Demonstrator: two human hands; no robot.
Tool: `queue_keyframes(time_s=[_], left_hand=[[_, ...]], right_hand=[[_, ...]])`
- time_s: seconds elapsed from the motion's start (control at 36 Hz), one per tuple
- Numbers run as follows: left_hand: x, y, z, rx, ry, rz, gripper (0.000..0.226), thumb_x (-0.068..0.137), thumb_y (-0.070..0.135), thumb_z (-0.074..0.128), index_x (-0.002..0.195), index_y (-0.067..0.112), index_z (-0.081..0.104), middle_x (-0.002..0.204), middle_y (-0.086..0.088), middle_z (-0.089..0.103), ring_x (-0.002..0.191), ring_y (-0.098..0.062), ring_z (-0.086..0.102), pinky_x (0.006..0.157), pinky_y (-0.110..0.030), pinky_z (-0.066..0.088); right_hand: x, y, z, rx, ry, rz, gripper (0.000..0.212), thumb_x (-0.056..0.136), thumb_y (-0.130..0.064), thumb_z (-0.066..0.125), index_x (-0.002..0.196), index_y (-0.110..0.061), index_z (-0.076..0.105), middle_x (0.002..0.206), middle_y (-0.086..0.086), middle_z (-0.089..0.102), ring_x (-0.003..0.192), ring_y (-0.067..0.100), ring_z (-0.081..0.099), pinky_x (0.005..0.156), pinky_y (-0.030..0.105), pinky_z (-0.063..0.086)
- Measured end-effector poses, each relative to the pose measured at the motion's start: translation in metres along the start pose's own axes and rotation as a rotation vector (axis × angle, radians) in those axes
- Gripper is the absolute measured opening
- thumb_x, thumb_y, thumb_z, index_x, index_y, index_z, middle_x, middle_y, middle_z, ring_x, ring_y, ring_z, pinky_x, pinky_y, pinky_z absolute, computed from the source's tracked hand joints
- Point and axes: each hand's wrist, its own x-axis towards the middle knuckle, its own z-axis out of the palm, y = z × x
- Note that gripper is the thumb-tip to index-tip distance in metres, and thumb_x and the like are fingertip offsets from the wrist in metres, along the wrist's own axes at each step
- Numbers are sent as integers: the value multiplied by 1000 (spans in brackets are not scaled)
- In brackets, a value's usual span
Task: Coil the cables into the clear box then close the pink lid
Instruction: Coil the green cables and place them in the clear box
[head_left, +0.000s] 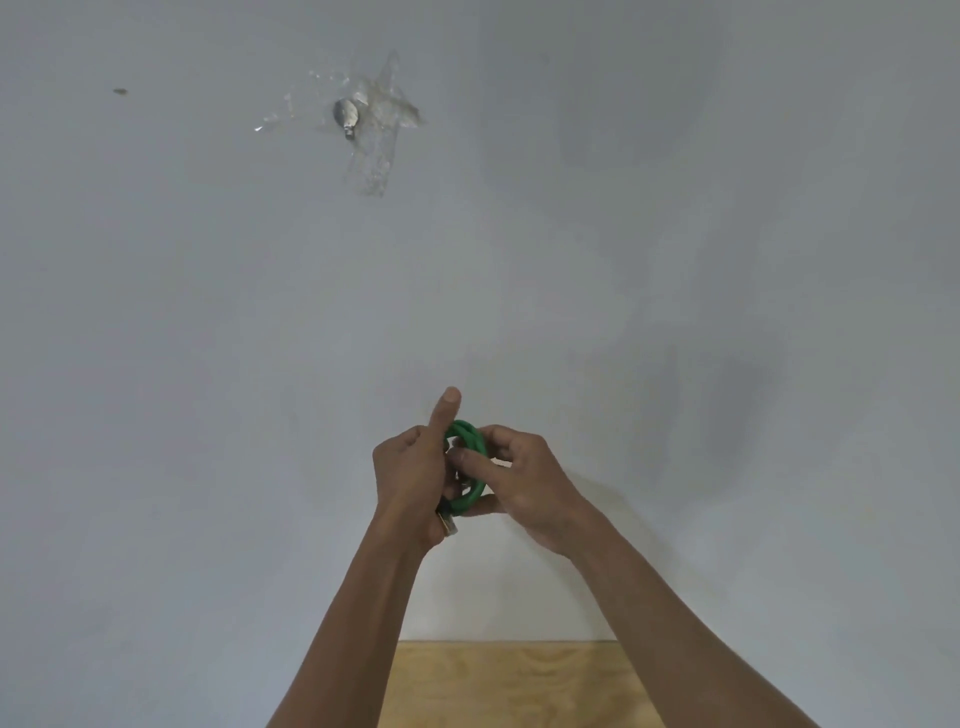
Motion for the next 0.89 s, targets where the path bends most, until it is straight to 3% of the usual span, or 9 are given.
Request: queue_keyframes(time_s=[0.11, 0.22, 0.36, 0.53, 0.61, 0.72, 0.89], left_hand=[[-2, 0, -1, -29, -45, -32, 51, 70, 33, 89, 54, 11, 46, 49, -7, 36, 42, -19, 29, 44, -26, 36], [0, -3, -1, -37, -81, -38, 49, 73, 27, 87, 54, 11, 45, 45, -5, 35, 39, -18, 29, 43, -24, 33], [5, -7, -3, -50, -116, -67, 59, 68, 28, 89, 49, 15, 35, 47, -3, 24, 38, -19, 26, 45, -25, 33], [10, -4, -9, -85, -193, -98, 62, 60, 29, 90, 52, 20, 30, 50, 0, 19, 36, -16, 22, 39, -21, 27], [11, -4, -8, -114, -244, -128, 58, 63, 25, 89, 51, 21, 32, 54, 1, 16, 37, -13, 19, 35, -19, 26], [11, -8, -4, -152, -306, -149, 53, 58, 25, 90, 51, 22, 38, 55, 3, 14, 38, -10, 17, 34, -18, 24], [13, -6, -9, -68, -355, -123, 45, 60, 23, 88, 63, 17, 44, 49, 6, 23, 38, -9, 20, 34, -18, 24]], right_hand=[[3, 0, -3, -54, -58, 66, 25, 93, -30, 69, 98, -5, 68, 92, 10, 71, 83, 23, 71, 72, 36, 54], [4, 4, -6, 100, -132, 170, 38, 93, -27, 68, 115, 3, 62, 87, 7, 69, 78, 17, 65, 61, 28, 38], [5, 10, -13, 313, -280, 204, 34, 87, -40, 67, 94, -8, 70, 87, 9, 69, 76, 18, 64, 55, 23, 40], [6, 31, -25, 522, -298, 186, 39, 85, -33, 73, 111, -4, 71, 110, 12, 67, 88, 19, 59, 58, 19, 44], [9, 39, -23, 551, -293, 162, 47, 71, -38, 88, 104, -6, 75, 101, 8, 71, 86, 15, 62, 58, 17, 44], [7, 47, -20, 646, -273, 100, 43, 53, -44, 96, 80, -15, 81, 80, -2, 74, 69, 5, 65, 54, 13, 44], [11, 56, -26, 662, -188, 128, 47, 49, -34, 100, 79, -5, 77, 71, 3, 67, 54, 7, 57, 47, 12, 41]])
